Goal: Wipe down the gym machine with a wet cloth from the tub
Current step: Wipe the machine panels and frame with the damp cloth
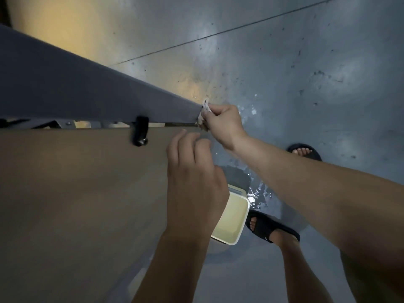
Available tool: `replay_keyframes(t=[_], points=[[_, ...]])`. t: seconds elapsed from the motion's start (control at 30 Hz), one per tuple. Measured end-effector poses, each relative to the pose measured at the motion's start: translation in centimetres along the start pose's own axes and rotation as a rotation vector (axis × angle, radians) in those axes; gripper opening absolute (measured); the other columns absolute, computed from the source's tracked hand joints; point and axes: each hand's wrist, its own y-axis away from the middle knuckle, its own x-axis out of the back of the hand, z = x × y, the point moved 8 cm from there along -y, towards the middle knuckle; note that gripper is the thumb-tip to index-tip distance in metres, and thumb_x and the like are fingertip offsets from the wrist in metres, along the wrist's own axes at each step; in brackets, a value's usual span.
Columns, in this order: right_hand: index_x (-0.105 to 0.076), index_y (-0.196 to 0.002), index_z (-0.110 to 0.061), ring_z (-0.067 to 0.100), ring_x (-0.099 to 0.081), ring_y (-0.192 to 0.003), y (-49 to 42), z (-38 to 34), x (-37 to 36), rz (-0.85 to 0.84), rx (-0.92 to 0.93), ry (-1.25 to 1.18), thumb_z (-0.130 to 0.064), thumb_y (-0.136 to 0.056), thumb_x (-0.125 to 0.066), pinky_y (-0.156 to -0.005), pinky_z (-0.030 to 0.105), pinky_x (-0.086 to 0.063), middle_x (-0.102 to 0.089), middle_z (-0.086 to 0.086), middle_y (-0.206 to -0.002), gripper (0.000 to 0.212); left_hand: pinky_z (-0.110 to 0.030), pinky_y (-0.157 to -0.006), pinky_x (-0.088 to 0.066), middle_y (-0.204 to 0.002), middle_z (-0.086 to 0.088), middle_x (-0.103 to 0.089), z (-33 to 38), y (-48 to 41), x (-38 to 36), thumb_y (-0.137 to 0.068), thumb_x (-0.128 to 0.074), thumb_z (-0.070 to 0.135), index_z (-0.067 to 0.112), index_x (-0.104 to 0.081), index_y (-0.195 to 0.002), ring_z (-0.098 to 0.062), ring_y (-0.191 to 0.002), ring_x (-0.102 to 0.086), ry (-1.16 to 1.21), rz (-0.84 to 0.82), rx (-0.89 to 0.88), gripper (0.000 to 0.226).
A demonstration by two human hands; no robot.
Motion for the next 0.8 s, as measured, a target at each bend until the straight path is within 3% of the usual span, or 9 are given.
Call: replay_keyframes(t=[0.13, 0.27, 0.47, 0.57, 0.63, 0.73, 0.8], points=[[-0.068, -0.062, -0.013, 0.007, -0.047, -0.057, 4.8, -5.5, -0.7, -0.039, 0.087, -0.073, -0.013, -0.102, -0.059, -0.061, 0.024, -0.041, -0.058, -0.001, -0.059, 0.041, -0.041, -0.11, -0.036, -0.122, -0.016, -0.057, 2.0, 1.1, 6.1, -0.074, -0.048, -0.001, 0.001, -0.063, -0.111, -0.036, -0.119, -0.048, 0.025, 0.069, -0.017, 0.04], [-0.071, -0.075, 0.006, 0.004, -0.048, -0.06, 9.7, -10.9, -1.1, -0.044, 0.213, -0.086, -0.016, -0.105, -0.058, -0.065, 0.02, -0.04, -0.059, -0.006, -0.06, 0.04, -0.053, -0.119, -0.028, -0.139, -0.019, -0.054, 3.0, 2.2, 11.2, -0.076, -0.045, 0.005, -0.001, -0.059, -0.13, -0.04, -0.136, -0.046, -0.178, 0.103, -0.007, 0.056], [-0.079, -0.078, -0.018, 0.003, -0.05, -0.066, 12.1, -13.3, -1.3, 0.052, 0.531, 0.102, -0.018, -0.099, -0.066, -0.065, 0.018, -0.039, -0.047, -0.007, -0.065, 0.024, -0.054, -0.126, -0.01, -0.158, -0.022, -0.039, 1.1, 3.0, 10.7, -0.081, -0.044, 0.019, -0.01, -0.045, -0.145, -0.036, -0.153, -0.027, -0.518, 0.031, 0.033, 0.07], [-0.069, -0.065, -0.021, -0.005, -0.048, -0.052, 8.2, -9.2, -0.8, 0.098, 0.303, 0.214, -0.02, -0.102, -0.062, -0.059, 0.018, -0.036, -0.049, -0.013, -0.048, 0.038, -0.056, -0.126, -0.003, -0.163, -0.02, -0.032, 0.2, 3.1, 9.0, -0.085, -0.037, 0.02, -0.008, -0.06, -0.128, -0.033, -0.157, -0.016, -0.588, -0.019, -0.001, 0.056], [-0.059, -0.056, -0.02, -0.005, -0.041, -0.042, 6.8, -7.8, -0.7, 0.082, 0.182, 0.26, -0.02, -0.101, -0.061, -0.057, 0.022, -0.035, -0.047, -0.011, -0.044, 0.044, -0.056, -0.125, -0.001, -0.165, -0.019, -0.028, -0.2, 3.1, 8.5, -0.086, -0.037, 0.021, -0.007, -0.061, -0.127, -0.032, -0.157, -0.013, -0.607, -0.029, 0.003, 0.055], [-0.054, -0.048, -0.022, -0.002, -0.043, -0.04, 7.9, -9.3, -1.1, 0.018, 0.214, 0.217, -0.012, -0.1, -0.058, -0.052, 0.016, -0.035, -0.049, -0.014, -0.042, 0.053, -0.054, -0.125, 0.002, -0.167, -0.018, -0.023, -0.4, 3.1, 8.4, -0.086, -0.036, 0.021, -0.007, -0.059, -0.132, -0.031, -0.158, -0.01, -0.643, -0.029, 0.01, 0.058], [-0.051, -0.049, -0.014, 0.002, -0.039, -0.043, 9.6, -11.5, -1.5, -0.034, 0.289, 0.152, -0.008, -0.101, -0.056, -0.053, 0.018, -0.035, -0.045, -0.013, -0.043, 0.053, -0.054, -0.125, 0.004, -0.168, -0.018, -0.019, -0.3, 3.1, 8.6, -0.088, -0.035, 0.022, -0.007, -0.057, -0.137, -0.031, -0.158, -0.007, -0.652, -0.037, 0.015, 0.061]])
